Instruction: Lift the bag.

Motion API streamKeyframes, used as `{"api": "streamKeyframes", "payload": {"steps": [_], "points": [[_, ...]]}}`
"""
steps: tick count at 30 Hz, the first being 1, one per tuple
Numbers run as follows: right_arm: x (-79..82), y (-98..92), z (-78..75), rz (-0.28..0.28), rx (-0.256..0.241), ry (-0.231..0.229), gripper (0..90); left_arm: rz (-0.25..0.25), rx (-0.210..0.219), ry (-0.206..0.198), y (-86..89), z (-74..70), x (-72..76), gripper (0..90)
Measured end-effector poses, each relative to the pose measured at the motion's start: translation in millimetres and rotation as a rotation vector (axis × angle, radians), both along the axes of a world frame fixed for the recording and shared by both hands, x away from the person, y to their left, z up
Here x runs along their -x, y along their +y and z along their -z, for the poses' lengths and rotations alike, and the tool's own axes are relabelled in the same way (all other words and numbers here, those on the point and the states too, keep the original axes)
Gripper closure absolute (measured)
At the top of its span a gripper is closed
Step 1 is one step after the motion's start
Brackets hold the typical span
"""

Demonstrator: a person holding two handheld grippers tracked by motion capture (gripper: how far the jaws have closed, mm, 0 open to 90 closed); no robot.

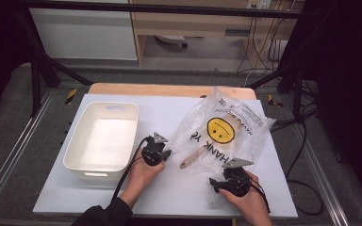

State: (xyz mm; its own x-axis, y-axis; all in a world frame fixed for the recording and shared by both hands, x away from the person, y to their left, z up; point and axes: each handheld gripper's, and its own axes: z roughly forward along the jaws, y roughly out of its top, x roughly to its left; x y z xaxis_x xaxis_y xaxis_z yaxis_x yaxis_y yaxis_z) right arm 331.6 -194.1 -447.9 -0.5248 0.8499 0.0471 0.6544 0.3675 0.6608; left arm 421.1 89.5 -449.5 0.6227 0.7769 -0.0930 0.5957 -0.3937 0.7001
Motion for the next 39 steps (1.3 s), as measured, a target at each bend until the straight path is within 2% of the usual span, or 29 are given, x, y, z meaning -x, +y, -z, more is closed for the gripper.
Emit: {"api": "streamKeyframes", "payload": {"steps": [4,7,14,16,21,24,26,29,33,39], "points": [[4.8,-0.2,2.8,-0.006,0.042,-0.018,31.2,0.008,-0.006,-0.004,-1.1,-0.4,0.9,89.3],[7.4,-4.8,2.7,-0.004,0.04,-0.032,40.9,0.008,-0.001,0.005,-0.9,-0.3,1.4,89.3],[5.5,-14.4,-0.4,0.022,0.038,-0.013,66.6,0.016,0.012,0.015,-0.9,-3.0,2.2,89.4],[4.3,-15.2,-1.1,0.019,0.049,-0.016,75.2,0.023,0.023,0.011,-1.9,-7.8,3.9,89.4],[0.9,-15.2,-2.8,0.005,0.055,-0.005,89.8,0.034,0.043,0.0,-4.2,-20.5,5.9,89.4],[-1.3,-16.1,-5.8,0.001,0.042,0.004,90.0,0.039,0.056,0.0,-3.6,-27.9,6.0,89.5],[-2.1,-17.9,-11.6,0.003,0.009,-0.002,90.0,0.036,0.075,0.01,-2.5,-32.9,5.5,89.5],[-4.5,-19.8,-22.6,0.01,-0.031,-0.024,90.0,0.036,0.087,0.011,-0.7,-41.7,4.5,89.5],[-9.6,-17.4,-35.8,-0.005,-0.057,-0.048,90.0,0.031,0.097,0.003,4.1,-55.0,0.7,89.5],[-18.0,-10.4,-57.4,-0.029,-0.056,-0.072,90.0,0.026,0.101,-0.005,10.5,-74.0,-6.6,89.6]]}}
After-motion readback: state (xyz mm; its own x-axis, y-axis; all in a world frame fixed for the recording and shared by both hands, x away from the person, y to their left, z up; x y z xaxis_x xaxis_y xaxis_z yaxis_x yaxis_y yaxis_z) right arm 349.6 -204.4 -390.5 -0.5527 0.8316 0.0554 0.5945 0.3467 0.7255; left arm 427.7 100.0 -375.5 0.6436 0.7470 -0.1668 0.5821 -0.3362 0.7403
